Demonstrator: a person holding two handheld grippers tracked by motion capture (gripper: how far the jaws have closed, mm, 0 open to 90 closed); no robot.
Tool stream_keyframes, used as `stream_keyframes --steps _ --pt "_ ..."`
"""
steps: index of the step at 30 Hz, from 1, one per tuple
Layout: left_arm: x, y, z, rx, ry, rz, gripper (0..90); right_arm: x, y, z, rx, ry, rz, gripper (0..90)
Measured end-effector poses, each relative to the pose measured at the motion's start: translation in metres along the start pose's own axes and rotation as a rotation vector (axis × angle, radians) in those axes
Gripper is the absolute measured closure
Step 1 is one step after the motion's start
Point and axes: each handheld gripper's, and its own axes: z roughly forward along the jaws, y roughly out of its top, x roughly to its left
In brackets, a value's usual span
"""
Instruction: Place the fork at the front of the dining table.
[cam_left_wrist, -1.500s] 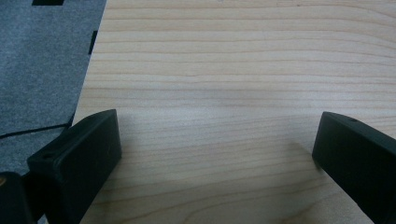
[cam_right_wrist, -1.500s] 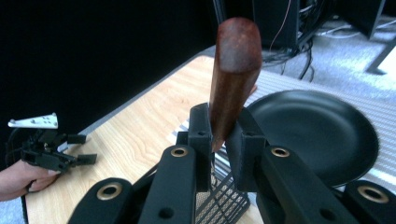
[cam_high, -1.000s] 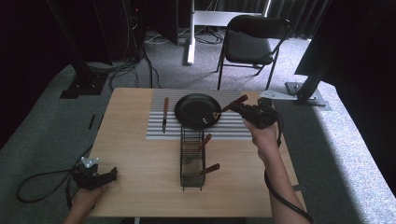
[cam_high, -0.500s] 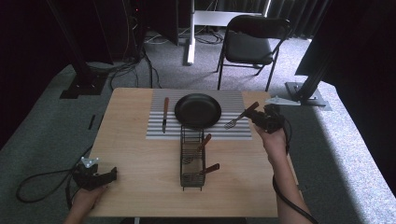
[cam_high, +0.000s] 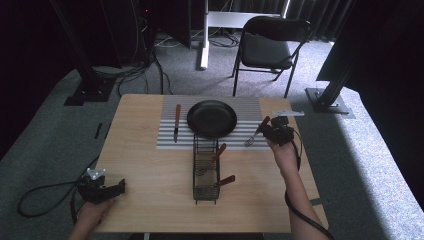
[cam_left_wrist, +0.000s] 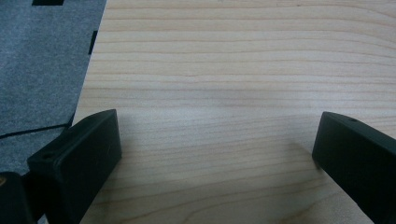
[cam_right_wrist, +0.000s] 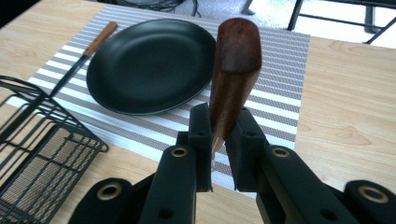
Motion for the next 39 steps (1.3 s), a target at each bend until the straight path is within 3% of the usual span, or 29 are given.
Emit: stream_keyframes --steps 6,15,20,24,32,39 --pt "0.0 0.0 0.0 0.0 0.0 0.0 1.1 0.005 0.003 0.017 0.037 -0.034 -0.024 80.8" --pt "0.0 0.0 0.0 0.0 0.0 0.0 1.1 0.006 0.022 0.043 0.034 -0.059 0.011 80.1" --pt "0.0 0.0 0.0 0.0 0.0 0.0 1.1 0.007 0.033 0.069 0.06 -0.085 0.032 80.3" --pt "0.0 0.0 0.0 0.0 0.0 0.0 1.1 0.006 0.049 0.091 0.116 -0.102 0.041 80.5" --pt "0.0 0.0 0.0 -0.003 0.0 -0.002 1.1 -0.012 0.069 0.143 0.238 -0.1 0.134 80.5" --pt "0.0 0.0 0.0 -0.001 0.0 -0.003 1.1 -0.022 0.064 0.185 0.303 -0.119 0.212 80.5"
